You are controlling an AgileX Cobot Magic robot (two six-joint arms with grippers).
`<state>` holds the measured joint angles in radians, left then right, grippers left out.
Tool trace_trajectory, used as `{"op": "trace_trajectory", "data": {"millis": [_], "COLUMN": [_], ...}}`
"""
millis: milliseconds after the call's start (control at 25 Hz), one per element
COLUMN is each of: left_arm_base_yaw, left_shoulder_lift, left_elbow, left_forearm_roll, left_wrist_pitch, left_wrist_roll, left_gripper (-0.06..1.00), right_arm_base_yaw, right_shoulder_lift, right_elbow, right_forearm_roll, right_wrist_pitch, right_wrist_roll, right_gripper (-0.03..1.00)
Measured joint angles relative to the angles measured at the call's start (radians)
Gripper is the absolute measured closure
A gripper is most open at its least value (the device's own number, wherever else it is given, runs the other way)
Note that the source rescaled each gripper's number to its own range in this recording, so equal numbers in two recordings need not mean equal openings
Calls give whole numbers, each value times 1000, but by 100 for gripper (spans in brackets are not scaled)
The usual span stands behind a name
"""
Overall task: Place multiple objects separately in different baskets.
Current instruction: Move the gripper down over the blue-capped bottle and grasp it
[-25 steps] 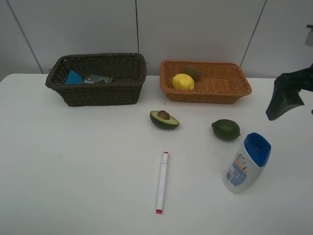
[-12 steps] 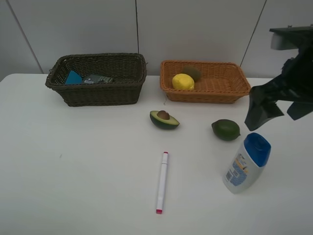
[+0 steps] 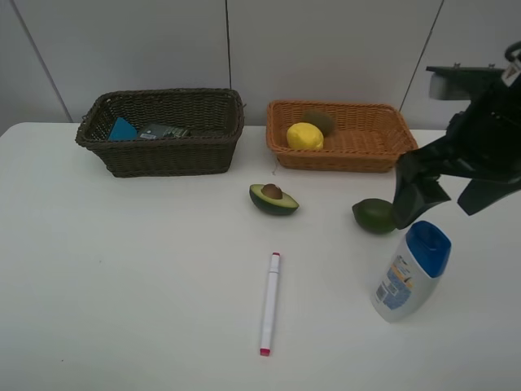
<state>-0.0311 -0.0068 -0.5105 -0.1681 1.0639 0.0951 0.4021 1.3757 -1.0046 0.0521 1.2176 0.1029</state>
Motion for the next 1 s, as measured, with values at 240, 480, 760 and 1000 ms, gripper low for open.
{"op": "trace_trajectory", "data": {"millis": [240, 480, 760, 1000], "left_arm_base_yaw": [0, 0, 0, 0], "left_shoulder_lift": [0, 0, 0, 0], "left_elbow": [0, 0, 0, 0], "left_forearm_roll": [0, 0, 0, 0], "left_wrist_pitch": [0, 0, 0, 0], "left_wrist_roll": [0, 0, 0, 0], "left_gripper": [-6, -6, -6, -6], "right_arm_base_yaw": [0, 0, 0, 0], "right_shoulder_lift": [-1, 2, 2, 4], "right_elbow": [161, 258, 266, 266], "right_forearm_roll": [13, 18, 16, 15], "right_wrist_pitch": [0, -110, -212, -262], "right_wrist_roll": [-4, -16, -41, -62], "right_gripper": [-2, -2, -2, -2]}}
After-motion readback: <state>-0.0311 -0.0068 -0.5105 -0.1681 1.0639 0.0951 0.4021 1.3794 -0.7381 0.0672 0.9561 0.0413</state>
